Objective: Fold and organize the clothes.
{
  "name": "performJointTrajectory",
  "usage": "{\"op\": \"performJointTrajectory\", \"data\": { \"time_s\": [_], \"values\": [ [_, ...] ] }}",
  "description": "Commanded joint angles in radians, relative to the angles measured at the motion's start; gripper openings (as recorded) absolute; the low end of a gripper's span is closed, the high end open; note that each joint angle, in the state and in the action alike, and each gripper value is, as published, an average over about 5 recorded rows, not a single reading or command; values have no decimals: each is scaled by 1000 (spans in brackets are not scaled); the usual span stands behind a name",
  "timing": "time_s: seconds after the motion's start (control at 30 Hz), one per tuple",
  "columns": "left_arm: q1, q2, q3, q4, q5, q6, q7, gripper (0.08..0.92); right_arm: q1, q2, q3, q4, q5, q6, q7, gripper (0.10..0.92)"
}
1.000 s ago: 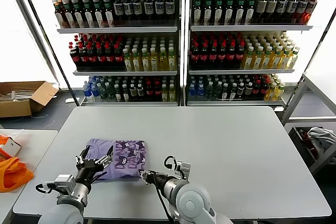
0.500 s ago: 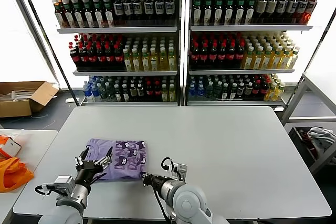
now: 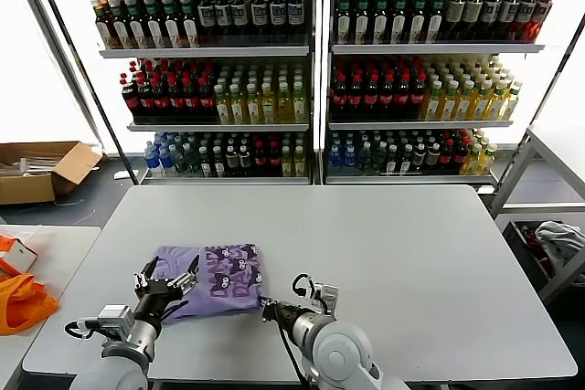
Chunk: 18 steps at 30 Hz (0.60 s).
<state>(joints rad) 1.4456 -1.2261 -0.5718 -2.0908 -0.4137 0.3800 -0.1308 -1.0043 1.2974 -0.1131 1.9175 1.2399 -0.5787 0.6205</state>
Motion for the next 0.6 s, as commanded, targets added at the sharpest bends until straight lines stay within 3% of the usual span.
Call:
{"op": "performJointTrajectory", "data": {
  "time_s": [0.03, 0.33, 0.6],
  "values": [
    [-3, -1, 7, 1, 1, -1, 3, 823, -103, -110, 136, 99, 12, -1, -12, 107],
    [-1, -5, 21, -3, 3, -2, 5, 823, -303, -230, 266, 220, -27, 0, -53, 107],
    [10, -8, 23, -21, 3, -2, 5, 823, -461, -336, 285, 314, -308, 18, -95, 107]
  ]
}}
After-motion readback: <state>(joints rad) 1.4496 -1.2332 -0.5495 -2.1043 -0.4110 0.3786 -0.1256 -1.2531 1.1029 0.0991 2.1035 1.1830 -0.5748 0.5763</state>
